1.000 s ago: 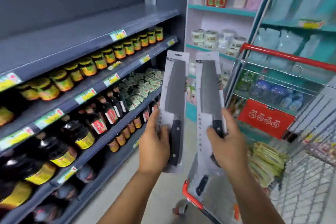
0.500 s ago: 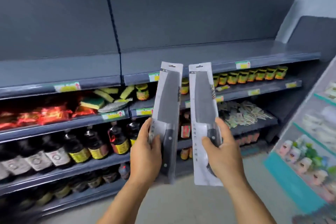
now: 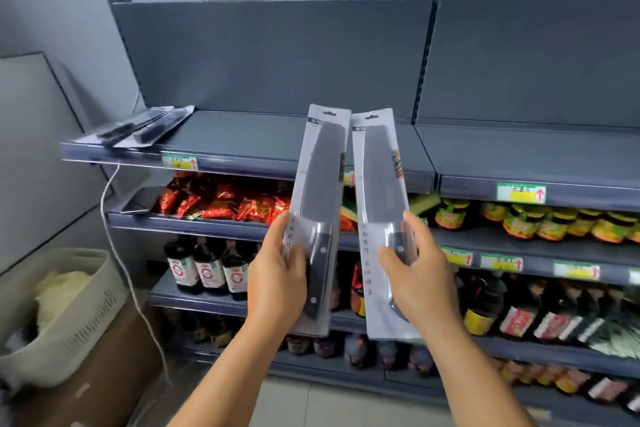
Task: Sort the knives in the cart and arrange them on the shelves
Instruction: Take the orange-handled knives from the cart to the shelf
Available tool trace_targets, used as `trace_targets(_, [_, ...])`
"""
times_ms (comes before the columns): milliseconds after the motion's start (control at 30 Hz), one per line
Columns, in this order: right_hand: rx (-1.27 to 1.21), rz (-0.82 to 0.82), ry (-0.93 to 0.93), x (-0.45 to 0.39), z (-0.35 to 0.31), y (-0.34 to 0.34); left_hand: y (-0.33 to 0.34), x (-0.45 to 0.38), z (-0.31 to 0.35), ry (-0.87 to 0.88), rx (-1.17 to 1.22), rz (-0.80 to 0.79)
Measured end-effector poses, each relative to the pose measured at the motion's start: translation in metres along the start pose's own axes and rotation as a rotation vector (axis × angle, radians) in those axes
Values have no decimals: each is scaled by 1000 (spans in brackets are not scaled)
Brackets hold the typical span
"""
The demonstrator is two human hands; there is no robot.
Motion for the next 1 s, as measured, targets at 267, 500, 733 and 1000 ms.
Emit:
trace_targets(267, [-52,-173,-87,-31,-54,117,-86,-62,-43,-24,-12,146])
trace_targets(500, [-54,-299,-137,-83,-87,193,-127,-129,-67,-72,-93,262])
trace_targets(733, [-57,-503,-127,-161,-121,269,-144,-230,-76,-102,-291,265])
trace_targets(1000, [-95,-594,23,-228,-143,335,-142,-327,-88,-157,-425,173])
Point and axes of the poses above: each hand's wrist, its own x-axis away from the middle knuckle, its own y-axis out of the palm, z = x × y, the point moved 4 cm from there along -x, towards the middle knuckle, and after that the axes turned 5 degrees about y, right-handed, at the moved point
